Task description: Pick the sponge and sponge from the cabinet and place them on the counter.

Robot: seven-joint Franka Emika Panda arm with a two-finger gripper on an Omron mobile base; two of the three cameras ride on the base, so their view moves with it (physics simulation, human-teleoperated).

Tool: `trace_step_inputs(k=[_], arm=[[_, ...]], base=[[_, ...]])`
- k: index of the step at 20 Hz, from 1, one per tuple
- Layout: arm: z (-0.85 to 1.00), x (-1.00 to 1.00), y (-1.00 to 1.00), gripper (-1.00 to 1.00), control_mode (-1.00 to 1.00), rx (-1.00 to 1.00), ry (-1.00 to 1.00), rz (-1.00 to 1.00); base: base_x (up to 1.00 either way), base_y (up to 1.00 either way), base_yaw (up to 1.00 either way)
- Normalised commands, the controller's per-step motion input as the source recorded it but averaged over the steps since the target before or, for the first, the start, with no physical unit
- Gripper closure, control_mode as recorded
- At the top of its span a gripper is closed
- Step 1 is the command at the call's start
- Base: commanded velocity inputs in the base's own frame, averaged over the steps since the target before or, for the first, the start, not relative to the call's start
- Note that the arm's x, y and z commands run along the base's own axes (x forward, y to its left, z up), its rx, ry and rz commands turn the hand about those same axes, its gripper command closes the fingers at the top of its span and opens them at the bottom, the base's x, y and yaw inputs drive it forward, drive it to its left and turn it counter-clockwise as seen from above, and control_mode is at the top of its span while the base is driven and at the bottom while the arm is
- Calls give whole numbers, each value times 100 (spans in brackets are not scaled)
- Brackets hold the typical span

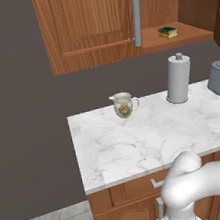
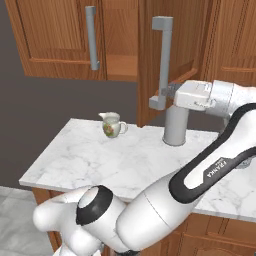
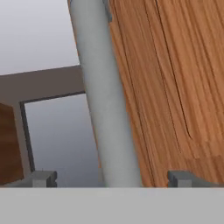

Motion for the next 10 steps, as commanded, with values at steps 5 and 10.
trace_step_inputs(k=[5, 10], arm=[[13, -60, -18, -100, -100, 0, -26, 17], [6, -74, -1, -100, -100, 0, -27, 14]], base=[[0, 0, 0], [0, 0, 0]])
